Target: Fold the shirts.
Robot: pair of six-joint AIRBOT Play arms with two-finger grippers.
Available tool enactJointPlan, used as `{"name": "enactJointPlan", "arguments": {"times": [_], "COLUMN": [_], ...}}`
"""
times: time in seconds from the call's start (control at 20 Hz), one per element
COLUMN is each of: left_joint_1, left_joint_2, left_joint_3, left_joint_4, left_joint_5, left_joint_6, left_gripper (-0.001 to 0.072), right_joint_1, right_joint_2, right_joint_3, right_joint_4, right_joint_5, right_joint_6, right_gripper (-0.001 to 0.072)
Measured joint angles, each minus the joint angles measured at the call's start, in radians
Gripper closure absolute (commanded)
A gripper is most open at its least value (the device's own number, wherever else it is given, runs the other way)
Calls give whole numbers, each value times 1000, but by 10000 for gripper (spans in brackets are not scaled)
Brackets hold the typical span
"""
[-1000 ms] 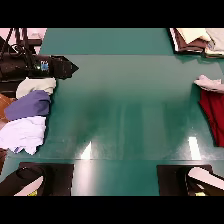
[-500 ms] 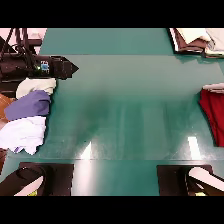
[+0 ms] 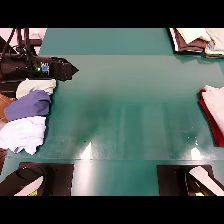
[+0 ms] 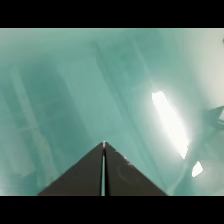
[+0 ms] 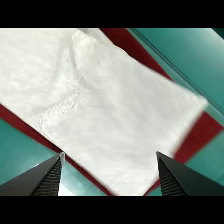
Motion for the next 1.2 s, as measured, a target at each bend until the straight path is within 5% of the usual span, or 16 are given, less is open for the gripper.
{"name": "enactJointPlan", "arguments": {"times": [0.2, 0.45, 0.5, 0.75, 1.2], "left_joint_1": [0, 0, 0, 0, 0], "left_joint_2": [0, 0, 0, 0, 0], "left_joint_3": [0, 0, 0, 0, 0], "left_joint_4": [0, 9, 9, 8, 6], "left_joint_5": [-8, -5, -5, 0, 43], "left_joint_6": [4, 6, 6, 6, 6], "left_gripper": [685, 685, 685, 685, 685], "right_joint_1": [-20, 213, 283, 684, 1075], "right_joint_2": [57, 119, 127, 145, 149], "right_joint_3": [-57, -74, -75, -77, -77], "right_joint_4": [27, 200, 220, 270, 280], "right_joint_5": [-8, -43, -54, -131, -224], "right_joint_6": [10, 11, 12, 12, 12], "right_gripper": [56, 61, 102, 689, 698]}}
